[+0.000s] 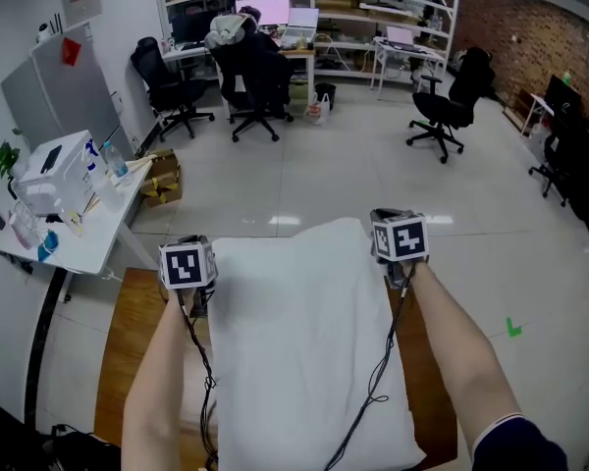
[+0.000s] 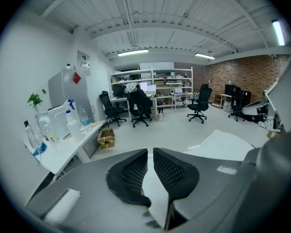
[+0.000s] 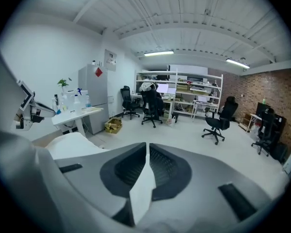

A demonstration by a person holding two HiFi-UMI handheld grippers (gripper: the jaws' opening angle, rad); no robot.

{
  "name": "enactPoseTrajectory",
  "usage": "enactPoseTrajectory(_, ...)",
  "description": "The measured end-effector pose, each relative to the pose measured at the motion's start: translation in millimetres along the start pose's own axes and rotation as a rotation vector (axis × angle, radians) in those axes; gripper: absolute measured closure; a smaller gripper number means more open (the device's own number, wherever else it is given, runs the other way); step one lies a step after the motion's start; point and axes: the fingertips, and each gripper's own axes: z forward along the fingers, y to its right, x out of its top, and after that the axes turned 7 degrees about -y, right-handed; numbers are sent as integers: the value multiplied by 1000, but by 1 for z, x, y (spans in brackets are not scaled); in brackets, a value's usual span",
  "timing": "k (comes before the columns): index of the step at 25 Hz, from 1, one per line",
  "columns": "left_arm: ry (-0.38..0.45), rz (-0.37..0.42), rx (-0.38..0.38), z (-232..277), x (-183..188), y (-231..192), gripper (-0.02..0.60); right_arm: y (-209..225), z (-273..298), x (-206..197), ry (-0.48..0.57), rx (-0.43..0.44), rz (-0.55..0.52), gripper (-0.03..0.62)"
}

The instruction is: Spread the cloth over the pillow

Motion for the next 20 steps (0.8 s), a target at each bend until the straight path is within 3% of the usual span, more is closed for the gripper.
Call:
enactPoseTrajectory(2, 41, 8, -8, -30, 6, 11, 569, -10, -21, 8, 43, 6, -13, 579)
enactPoseTrajectory(7, 125, 15, -50, -100, 14, 40, 572, -43, -71, 22, 130, 73, -38, 592)
enactPoseTrajectory(12, 150, 16, -80, -153, 2, 63, 572, -73, -121, 23, 196, 138, -30, 592)
enactPoseTrajectory(20, 219, 66, -213, -246, -18, 98, 572, -139, -219, 6, 274, 152, -31, 594)
